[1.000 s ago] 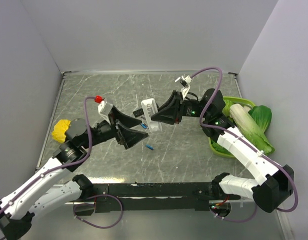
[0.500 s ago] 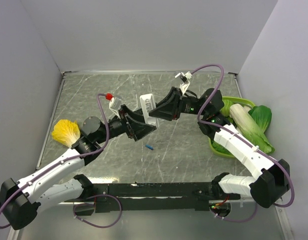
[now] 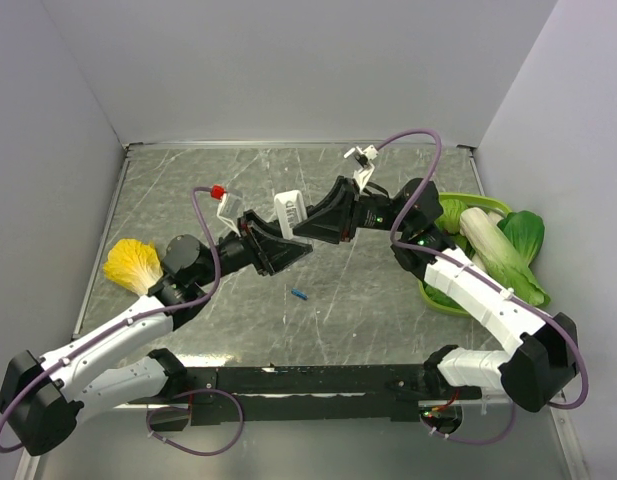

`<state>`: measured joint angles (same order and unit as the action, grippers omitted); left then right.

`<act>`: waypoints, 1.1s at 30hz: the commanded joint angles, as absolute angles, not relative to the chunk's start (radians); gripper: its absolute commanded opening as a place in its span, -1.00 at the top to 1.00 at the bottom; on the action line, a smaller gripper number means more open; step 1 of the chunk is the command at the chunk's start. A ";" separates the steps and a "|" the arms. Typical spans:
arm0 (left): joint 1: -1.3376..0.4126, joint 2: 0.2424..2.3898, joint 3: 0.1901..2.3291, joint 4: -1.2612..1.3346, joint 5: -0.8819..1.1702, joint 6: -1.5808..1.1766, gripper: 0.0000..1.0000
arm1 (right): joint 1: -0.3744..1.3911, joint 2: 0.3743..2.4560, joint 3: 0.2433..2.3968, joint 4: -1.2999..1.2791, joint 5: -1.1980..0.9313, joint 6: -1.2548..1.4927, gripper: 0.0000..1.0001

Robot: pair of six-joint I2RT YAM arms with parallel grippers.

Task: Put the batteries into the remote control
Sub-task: Adjust the remote control.

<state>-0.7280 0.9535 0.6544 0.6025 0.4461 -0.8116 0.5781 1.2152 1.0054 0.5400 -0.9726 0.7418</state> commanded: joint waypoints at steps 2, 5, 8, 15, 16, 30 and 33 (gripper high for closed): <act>-0.733 0.954 0.647 0.676 0.457 -0.825 0.22 | 0.588 1.213 0.997 0.632 -0.966 0.759 1.00; -0.738 0.951 0.634 0.690 0.453 -0.836 0.10 | 0.588 1.209 0.996 0.630 -0.962 0.756 1.00; -0.742 0.951 0.630 0.681 0.446 -0.836 0.22 | 0.588 1.209 0.993 0.641 -0.963 0.759 1.00; -0.755 0.931 0.617 0.614 0.387 -0.789 0.97 | 0.588 1.206 0.985 0.629 -0.965 0.735 0.93; -0.755 0.916 0.614 0.597 0.352 -0.775 0.96 | 0.588 1.201 0.985 0.617 -0.957 0.707 0.82; -0.756 0.796 0.644 0.112 0.100 -0.563 0.96 | 0.620 1.002 0.963 0.128 -0.776 -0.091 -0.79; -0.755 0.770 0.637 0.098 0.115 -0.569 0.96 | 0.650 1.002 1.003 0.078 -0.763 -0.217 -0.86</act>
